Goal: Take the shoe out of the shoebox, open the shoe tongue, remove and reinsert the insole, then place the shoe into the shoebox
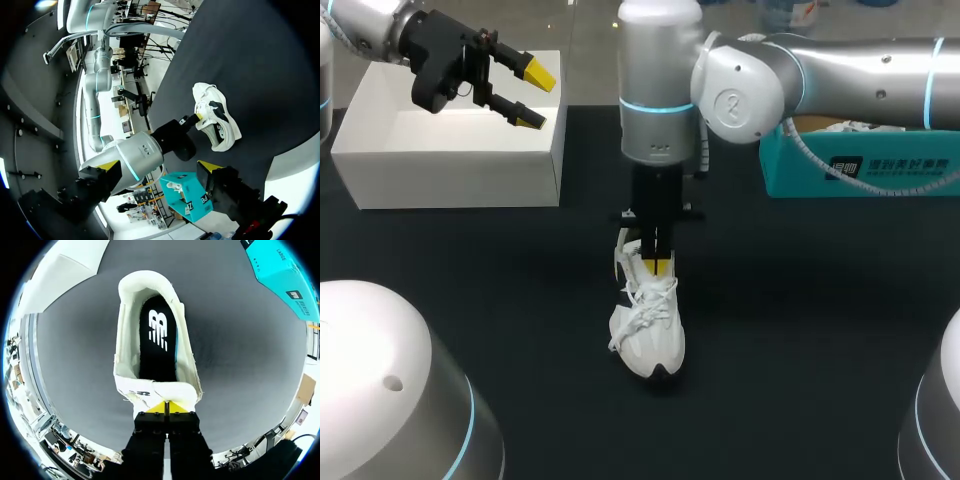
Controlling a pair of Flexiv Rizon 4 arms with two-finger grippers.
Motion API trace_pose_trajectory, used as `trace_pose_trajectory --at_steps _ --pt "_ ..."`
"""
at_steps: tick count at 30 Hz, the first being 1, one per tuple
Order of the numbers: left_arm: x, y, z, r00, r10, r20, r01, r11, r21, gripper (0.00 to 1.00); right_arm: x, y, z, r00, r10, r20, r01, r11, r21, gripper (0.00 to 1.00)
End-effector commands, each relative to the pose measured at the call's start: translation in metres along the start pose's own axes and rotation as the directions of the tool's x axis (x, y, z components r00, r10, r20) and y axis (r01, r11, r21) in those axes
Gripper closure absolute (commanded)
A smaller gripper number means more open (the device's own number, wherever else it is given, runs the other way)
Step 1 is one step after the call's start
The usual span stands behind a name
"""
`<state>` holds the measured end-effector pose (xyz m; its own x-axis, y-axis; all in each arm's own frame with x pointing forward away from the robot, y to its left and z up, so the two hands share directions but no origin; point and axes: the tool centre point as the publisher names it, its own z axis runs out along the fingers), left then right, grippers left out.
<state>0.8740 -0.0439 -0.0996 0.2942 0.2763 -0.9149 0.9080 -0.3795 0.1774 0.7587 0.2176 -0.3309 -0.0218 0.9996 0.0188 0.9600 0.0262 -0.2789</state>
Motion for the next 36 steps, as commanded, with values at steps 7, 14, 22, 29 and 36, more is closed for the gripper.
trace_pose_trajectory --at_steps 7,14,22,29,36 --pt "0.0 0.001 -0.001 1.0 0.001 -0.002 -0.001 1.0 0.004 0.0 -0.005 -0.025 -0.023 0.998 0.038 0.044 -0.037 0.999 -0.024 1.0" --pt "0.0 0.001 -0.001 1.0 0.001 -0.002 -0.001 1.0 0.004 0.0 -0.007 -0.018 -0.015 0.998 0.036 0.042 -0.035 0.999 -0.007 1.0" --pt "0.0 0.001 -0.001 1.0 0.001 -0.002 -0.001 1.0 0.004 0.0 -0.005 -0.003 -0.009 0.999 0.018 0.035 -0.018 1.0 -0.001 1.0" --pt "0.0 0.001 -0.001 1.0 0.001 -0.002 -0.001 1.0 0.004 0.0 0.003 0.009 -0.013 0.999 -0.011 0.039 0.011 1.0 -0.015 1.0" --pt "0.0 0.001 -0.001 1.0 0.001 -0.002 -0.001 1.0 0.004 0.0 -0.006 0.007 -0.007 0.999 0.005 0.039 -0.006 1.0 0.012 1.0"
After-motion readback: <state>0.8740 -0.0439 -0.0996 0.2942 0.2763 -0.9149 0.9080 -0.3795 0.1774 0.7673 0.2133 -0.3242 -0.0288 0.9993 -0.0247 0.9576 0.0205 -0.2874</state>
